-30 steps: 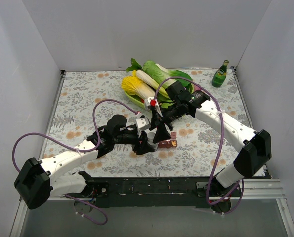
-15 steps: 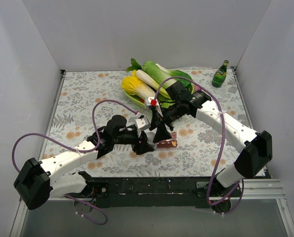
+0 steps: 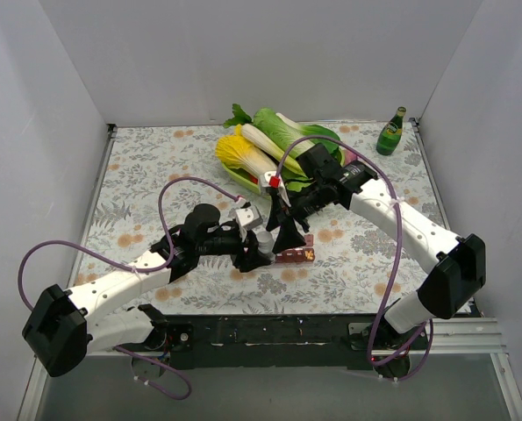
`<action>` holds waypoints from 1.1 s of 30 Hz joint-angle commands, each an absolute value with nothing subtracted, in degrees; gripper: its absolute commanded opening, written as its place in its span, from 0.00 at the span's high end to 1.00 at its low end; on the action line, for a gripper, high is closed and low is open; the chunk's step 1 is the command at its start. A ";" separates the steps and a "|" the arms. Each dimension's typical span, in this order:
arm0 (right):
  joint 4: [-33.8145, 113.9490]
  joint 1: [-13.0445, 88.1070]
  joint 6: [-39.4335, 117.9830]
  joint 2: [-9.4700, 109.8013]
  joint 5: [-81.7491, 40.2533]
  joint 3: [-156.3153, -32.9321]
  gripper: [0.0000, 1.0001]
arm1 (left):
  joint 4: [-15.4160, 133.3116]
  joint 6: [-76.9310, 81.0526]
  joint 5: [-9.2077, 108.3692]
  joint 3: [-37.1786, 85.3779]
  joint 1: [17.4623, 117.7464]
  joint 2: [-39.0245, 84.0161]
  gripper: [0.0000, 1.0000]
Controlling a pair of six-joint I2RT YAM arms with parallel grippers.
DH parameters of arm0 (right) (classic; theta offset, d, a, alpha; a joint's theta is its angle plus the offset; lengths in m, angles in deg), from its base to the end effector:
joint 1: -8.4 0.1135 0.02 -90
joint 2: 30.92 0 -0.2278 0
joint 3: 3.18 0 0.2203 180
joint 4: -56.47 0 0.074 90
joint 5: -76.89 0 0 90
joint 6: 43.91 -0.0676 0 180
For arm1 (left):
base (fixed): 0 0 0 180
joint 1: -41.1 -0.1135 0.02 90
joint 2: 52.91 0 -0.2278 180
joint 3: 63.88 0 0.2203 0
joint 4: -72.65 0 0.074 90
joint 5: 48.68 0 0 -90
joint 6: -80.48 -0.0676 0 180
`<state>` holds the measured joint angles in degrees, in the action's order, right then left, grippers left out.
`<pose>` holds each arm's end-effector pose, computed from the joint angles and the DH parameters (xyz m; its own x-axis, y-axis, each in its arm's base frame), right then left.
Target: Sort the pills into containers
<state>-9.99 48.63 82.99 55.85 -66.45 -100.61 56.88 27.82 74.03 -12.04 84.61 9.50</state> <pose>0.1848 0.2274 0.2871 -0.0667 -0.5260 -0.8479 -0.9628 -0.1891 0.1931 0.1550 -0.1975 0.2169 -0.8202 0.0750 -0.5671 0.5446 0.4054 -0.7342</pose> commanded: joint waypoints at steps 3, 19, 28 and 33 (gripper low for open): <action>-10.49 47.96 83.18 53.11 -68.21 -100.38 0.25 | 58.34 27.83 73.75 -12.21 83.64 7.82 0.79; -5.66 46.46 80.19 53.02 -64.61 -100.11 0.17 | 58.16 27.13 77.70 -12.04 82.77 7.82 0.79; -6.62 46.64 82.82 55.04 -66.19 -98.80 0.15 | 58.07 27.22 78.50 -10.98 82.77 8.09 0.79; -5.48 47.43 83.97 53.90 -66.55 -95.81 0.14 | 58.78 28.09 78.23 -10.80 82.77 7.74 0.79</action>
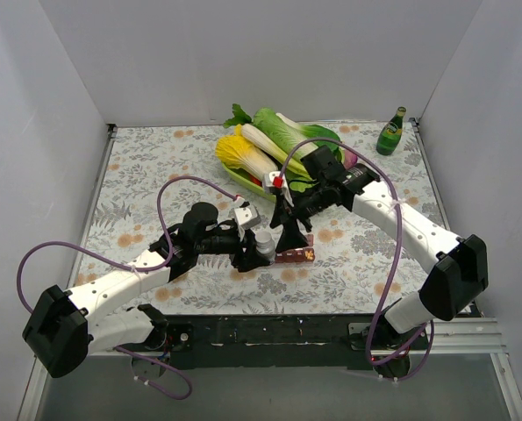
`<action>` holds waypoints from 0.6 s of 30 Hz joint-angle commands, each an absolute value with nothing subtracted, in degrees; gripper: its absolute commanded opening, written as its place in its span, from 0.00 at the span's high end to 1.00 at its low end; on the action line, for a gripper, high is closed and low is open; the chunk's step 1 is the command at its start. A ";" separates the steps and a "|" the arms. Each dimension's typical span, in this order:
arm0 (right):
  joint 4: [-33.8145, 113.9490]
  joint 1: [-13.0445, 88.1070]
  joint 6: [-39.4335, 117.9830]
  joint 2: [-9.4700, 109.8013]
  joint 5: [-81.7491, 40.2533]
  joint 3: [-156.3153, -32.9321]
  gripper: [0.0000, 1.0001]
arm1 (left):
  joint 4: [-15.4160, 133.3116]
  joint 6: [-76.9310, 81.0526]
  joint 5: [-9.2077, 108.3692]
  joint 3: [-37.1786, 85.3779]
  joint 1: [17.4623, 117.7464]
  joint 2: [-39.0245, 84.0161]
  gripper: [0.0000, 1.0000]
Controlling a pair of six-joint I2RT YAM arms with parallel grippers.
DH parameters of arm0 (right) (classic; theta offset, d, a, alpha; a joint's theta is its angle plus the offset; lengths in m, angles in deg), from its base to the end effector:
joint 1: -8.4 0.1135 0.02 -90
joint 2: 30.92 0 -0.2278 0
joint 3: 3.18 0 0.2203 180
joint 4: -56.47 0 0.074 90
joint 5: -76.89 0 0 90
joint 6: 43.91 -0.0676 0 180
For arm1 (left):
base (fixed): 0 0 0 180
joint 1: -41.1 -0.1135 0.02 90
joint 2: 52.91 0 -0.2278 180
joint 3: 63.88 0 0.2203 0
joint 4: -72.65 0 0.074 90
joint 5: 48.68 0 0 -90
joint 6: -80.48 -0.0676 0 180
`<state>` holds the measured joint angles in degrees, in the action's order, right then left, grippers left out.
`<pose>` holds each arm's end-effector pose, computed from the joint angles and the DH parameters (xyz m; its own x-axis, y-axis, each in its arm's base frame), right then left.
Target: Sort the pills into containers
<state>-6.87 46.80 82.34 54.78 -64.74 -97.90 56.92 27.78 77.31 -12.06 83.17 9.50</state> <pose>0.1929 0.2205 0.2810 -0.0735 -0.5266 -0.8469 -0.9764 -0.1351 0.1687 0.1563 -0.1946 0.2178 -0.8273 0.0862 -0.5551 0.5428 0.3771 -0.7504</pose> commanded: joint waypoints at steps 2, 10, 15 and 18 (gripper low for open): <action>-4.69 47.78 83.88 53.64 -66.72 -94.93 0.14 | 59.30 28.45 78.41 -10.72 82.85 7.65 0.79; -1.09 48.48 81.25 54.16 -67.95 -94.22 0.16 | 60.36 29.94 79.29 -10.10 82.77 8.17 0.79; -0.21 48.66 79.93 54.95 -69.00 -94.31 0.20 | 61.32 30.65 79.64 -10.10 82.85 8.35 0.79; -0.12 48.75 79.67 55.30 -69.27 -94.22 0.23 | 62.12 31.26 79.64 -10.19 82.77 8.26 0.79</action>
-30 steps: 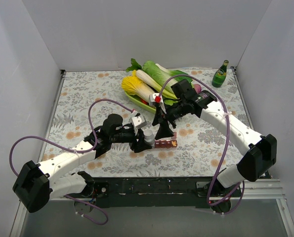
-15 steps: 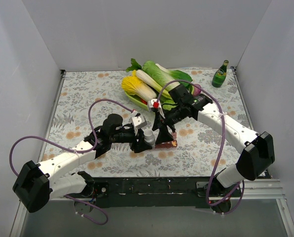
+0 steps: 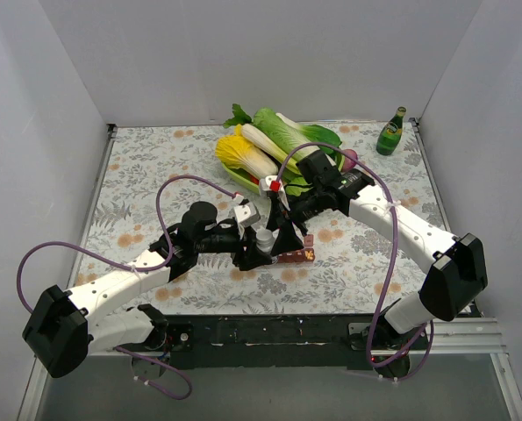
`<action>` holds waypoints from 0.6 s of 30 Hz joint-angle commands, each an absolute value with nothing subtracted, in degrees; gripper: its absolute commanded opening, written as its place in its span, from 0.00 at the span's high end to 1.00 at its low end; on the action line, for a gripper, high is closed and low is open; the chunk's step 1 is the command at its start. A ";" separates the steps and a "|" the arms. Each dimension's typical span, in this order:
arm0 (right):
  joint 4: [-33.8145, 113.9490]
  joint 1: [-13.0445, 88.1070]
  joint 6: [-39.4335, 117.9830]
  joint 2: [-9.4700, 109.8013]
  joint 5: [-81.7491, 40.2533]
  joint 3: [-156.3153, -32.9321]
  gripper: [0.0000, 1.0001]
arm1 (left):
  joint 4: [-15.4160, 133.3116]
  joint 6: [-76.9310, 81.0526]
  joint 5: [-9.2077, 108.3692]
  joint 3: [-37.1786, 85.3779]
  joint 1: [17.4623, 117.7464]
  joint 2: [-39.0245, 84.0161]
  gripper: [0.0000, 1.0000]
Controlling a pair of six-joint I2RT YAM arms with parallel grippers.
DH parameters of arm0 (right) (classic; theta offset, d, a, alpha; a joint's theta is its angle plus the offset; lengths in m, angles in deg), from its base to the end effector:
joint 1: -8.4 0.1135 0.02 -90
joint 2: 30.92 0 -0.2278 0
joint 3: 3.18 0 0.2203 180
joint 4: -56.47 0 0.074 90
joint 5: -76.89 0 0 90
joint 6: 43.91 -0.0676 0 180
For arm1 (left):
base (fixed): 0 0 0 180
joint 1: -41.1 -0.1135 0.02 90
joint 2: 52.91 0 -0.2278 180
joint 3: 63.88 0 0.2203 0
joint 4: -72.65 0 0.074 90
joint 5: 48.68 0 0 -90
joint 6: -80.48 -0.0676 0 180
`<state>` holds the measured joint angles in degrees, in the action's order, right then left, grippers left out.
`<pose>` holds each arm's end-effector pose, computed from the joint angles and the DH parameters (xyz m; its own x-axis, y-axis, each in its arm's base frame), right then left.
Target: Sort the pills into containers
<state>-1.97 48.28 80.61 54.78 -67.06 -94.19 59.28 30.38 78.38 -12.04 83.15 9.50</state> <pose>0.1879 0.2282 0.2700 -0.0810 -0.5023 -0.8609 -0.9655 -0.1749 0.1929 0.1569 -0.1964 0.2231 -0.8364 0.0650 -0.5443 0.5305 0.3459 -0.7739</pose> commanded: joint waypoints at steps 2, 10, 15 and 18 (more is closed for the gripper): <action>0.06 48.83 79.66 55.39 -69.36 -94.14 0.23 | 62.82 31.44 79.55 -10.28 82.77 8.17 0.79; 0.41 49.19 79.14 55.48 -69.18 -94.22 0.25 | 63.52 32.32 79.64 -10.45 82.77 8.35 0.79; 0.58 49.19 79.05 55.92 -69.62 -94.22 0.38 | 63.61 32.58 79.73 -10.63 82.77 8.26 0.79; 0.67 49.19 78.87 56.01 -70.15 -94.22 0.52 | 63.70 32.93 79.81 -10.63 82.77 8.17 0.79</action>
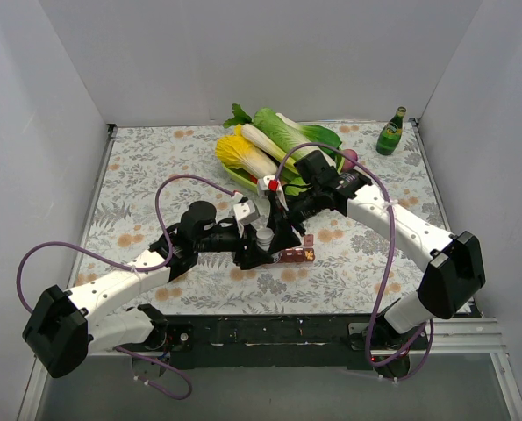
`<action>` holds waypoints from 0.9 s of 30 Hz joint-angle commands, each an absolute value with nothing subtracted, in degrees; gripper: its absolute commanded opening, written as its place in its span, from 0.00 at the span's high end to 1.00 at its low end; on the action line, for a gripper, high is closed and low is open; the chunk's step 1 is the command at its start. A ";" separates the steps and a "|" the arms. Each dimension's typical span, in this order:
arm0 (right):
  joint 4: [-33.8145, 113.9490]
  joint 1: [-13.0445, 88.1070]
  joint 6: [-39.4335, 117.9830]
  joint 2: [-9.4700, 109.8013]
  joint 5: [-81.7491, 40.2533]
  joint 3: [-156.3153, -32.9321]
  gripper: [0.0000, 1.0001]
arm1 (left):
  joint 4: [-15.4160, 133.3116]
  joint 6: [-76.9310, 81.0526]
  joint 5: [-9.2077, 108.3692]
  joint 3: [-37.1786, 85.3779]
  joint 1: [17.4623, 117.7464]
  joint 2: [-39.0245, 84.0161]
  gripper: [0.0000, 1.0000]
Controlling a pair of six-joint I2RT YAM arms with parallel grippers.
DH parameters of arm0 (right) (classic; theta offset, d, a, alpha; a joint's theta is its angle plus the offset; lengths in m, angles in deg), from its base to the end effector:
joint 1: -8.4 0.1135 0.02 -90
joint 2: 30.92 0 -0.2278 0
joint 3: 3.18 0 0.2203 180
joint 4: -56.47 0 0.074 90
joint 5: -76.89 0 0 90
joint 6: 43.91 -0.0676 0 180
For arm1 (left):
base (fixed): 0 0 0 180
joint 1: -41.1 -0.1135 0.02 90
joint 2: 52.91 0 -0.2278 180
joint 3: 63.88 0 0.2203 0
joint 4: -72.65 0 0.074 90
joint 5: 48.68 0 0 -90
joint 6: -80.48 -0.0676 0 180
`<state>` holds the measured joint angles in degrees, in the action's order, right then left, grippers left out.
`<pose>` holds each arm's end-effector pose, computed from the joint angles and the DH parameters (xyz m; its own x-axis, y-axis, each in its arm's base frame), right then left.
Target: Sort the pills into containers
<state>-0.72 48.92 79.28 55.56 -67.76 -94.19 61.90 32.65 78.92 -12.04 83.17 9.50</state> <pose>0.1878 0.2331 0.2683 -0.0941 -0.4971 -0.8626 -0.9601 -0.1837 0.2106 0.1579 -0.1981 0.2286 -0.8397 0.0414 -0.5415 0.5250 0.3172 -0.7898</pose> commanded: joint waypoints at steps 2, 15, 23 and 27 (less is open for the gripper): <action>0.85 49.19 78.96 55.75 -70.58 -94.14 0.58 | 63.96 33.19 79.73 -10.80 82.77 8.09 0.77; 3.22 47.69 77.64 53.20 -72.34 -92.99 0.71 | 66.33 36.18 78.67 -14.49 82.77 4.22 0.42; 4.63 46.46 76.24 52.23 -74.10 -92.64 0.71 | 66.60 36.98 78.41 -15.90 82.77 2.29 0.14; 5.59 45.58 75.18 51.88 -75.51 -92.64 0.72 | 68.00 38.64 78.15 -17.39 82.77 1.67 0.02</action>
